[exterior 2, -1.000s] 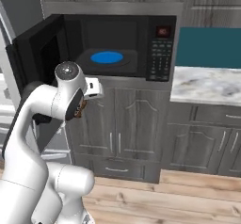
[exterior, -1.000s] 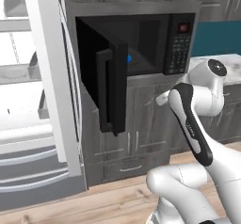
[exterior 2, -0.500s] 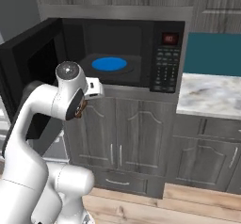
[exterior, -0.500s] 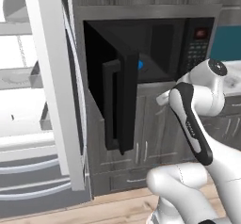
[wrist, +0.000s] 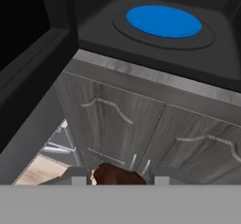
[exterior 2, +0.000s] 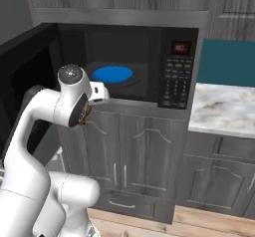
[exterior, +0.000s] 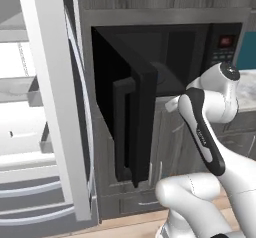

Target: Transport the chicken drumstick from the fridge to the microwave and turn on the microwave.

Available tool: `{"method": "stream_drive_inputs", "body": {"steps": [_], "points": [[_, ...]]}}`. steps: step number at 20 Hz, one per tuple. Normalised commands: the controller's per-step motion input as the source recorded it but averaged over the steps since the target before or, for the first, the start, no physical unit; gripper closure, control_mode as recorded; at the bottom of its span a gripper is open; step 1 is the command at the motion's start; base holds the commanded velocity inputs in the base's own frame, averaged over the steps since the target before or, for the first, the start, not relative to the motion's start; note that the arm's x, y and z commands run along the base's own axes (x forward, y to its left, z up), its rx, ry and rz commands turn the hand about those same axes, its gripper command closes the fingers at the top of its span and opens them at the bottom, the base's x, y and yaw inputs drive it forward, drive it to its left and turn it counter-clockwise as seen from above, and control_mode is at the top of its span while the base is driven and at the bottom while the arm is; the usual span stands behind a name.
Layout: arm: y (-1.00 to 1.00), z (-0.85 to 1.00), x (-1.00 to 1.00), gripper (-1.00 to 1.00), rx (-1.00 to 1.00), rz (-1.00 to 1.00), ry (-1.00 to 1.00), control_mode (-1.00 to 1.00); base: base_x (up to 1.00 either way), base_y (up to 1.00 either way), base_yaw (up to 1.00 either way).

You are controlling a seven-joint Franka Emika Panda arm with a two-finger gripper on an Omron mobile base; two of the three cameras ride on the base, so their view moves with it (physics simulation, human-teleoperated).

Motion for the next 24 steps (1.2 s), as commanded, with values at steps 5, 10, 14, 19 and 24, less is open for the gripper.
{"method": "stream_drive_inputs", "body": {"steps": [5,10,14,19,24], "points": [[0.0,0.0,0.0,1.0,0.0,0.0,0.0,1.0,0.32,-0.37,0.0],[0.0,0.0,0.0,1.0,0.0,0.0,0.0,1.0,0.38,-0.28,0.0],[0.0,0.0,0.0,1.0,0.0,0.0,0.0,1.0,0.37,-0.11,0.0],[0.0,0.0,0.0,1.0,0.0,0.0,0.0,1.0,0.41,-0.02,0.0],[0.0,0.0,0.0,1.0,0.0,0.0,0.0,1.0,0.44,-0.06,0.0]]}}
